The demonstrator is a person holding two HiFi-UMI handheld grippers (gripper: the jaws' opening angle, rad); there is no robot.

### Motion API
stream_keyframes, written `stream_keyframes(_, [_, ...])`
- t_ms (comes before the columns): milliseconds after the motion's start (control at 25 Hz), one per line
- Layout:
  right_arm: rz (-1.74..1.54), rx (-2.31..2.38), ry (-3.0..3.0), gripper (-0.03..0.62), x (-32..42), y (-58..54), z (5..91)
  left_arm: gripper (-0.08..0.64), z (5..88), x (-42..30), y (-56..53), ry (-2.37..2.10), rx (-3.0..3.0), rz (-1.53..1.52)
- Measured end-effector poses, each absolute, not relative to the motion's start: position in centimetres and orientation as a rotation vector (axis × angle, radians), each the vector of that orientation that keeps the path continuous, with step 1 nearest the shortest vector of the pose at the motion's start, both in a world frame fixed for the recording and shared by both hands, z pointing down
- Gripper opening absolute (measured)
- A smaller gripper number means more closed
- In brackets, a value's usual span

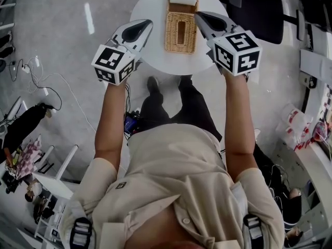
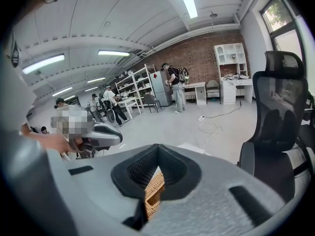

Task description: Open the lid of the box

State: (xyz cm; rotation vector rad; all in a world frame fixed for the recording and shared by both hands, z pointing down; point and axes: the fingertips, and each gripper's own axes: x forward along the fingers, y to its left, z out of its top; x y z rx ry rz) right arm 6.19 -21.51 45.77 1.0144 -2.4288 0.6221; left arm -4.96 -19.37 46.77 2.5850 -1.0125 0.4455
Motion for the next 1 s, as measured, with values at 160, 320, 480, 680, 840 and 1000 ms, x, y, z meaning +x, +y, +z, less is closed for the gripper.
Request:
stream_keyframes(160, [0.641,1.018,-2.415,-0.008,6.4,-21.6,47.0,0.011,47.9,-5.2,-19.4,-1.016,2.571,0.456])
stream_keyframes(320, [0.659,1.016,-2.402,-0.008,6.6,-21.6,48.2,0.011,48.7,-5.2,-19.4,-1.019,2.558,0.462])
stream_keyframes(480, [0.676,1.015,-2.389,-0.008,6.8,-21.7,49.4,0.011,49.7,-5.2,-19.4,-1.018,2.547,0.470])
stream_keyframes(680, [0.698,1.015,-2.373,-0.008,7.1,-21.7,50.6,0.011,50.7,-5.1,-19.3,-1.016,2.533,0.483])
stream_keyframes(840, [0.716,1.016,-2.359,-0.008,7.4,-21.7,52.0,0.011,51.8,-4.9,-19.2,-1.011,2.521,0.492])
stream_keyframes(1000, [0.734,1.016,-2.345,-0.008,7.8,-21.8,53.3,0.011,52.7,-4.7,-19.2,-1.008,2.513,0.501])
